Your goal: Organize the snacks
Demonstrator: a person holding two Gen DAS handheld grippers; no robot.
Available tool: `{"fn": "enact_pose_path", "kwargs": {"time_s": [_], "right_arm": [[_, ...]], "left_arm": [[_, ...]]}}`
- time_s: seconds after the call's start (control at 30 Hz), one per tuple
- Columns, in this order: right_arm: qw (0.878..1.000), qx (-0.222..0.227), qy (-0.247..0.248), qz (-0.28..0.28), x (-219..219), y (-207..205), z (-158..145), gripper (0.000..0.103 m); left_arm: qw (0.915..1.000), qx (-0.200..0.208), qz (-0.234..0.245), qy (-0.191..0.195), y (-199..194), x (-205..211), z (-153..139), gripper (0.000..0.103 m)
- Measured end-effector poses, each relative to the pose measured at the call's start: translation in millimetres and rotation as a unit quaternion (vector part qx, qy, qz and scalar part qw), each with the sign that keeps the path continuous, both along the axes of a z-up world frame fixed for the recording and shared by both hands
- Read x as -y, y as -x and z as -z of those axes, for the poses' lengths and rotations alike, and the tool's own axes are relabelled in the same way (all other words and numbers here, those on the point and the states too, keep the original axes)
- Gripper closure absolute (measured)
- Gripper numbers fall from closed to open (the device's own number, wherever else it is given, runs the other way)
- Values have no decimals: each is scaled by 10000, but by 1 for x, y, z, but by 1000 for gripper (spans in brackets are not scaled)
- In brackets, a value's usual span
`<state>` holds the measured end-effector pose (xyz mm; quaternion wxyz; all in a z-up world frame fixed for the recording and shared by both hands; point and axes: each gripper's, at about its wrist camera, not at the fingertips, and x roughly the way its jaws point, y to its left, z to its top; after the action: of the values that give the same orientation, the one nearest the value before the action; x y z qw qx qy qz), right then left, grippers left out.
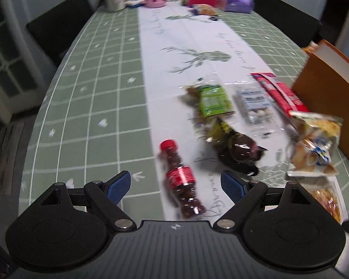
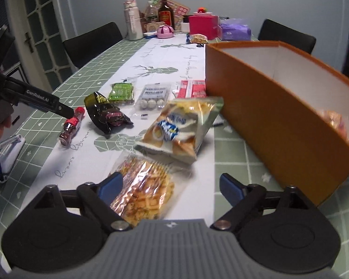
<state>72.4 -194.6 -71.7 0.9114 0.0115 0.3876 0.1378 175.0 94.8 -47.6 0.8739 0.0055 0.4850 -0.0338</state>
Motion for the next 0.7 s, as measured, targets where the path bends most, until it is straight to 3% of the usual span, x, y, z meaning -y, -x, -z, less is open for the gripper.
{"fn": "enact_pose_path", "kwargs": {"time_s": [0.13,0.3,0.63,0.7], "right_arm": [[9996,-11,-117,257,-11,6,14,14],[9988,-24,-186,444,-24,7,25,14],[9983,-24,-81,578,-40,0,36,12],[9982,-24,0,600,-44,-1,38,11]], "left_arm": [[9996,31,-274,70,-2,-10,7,1],[9993,-80,-257,259,-3,-4,16,1],[9994,-250,-7,-247,-4,18,33,6],[9990,-279,26,-354,-4,21,36,13]]}}
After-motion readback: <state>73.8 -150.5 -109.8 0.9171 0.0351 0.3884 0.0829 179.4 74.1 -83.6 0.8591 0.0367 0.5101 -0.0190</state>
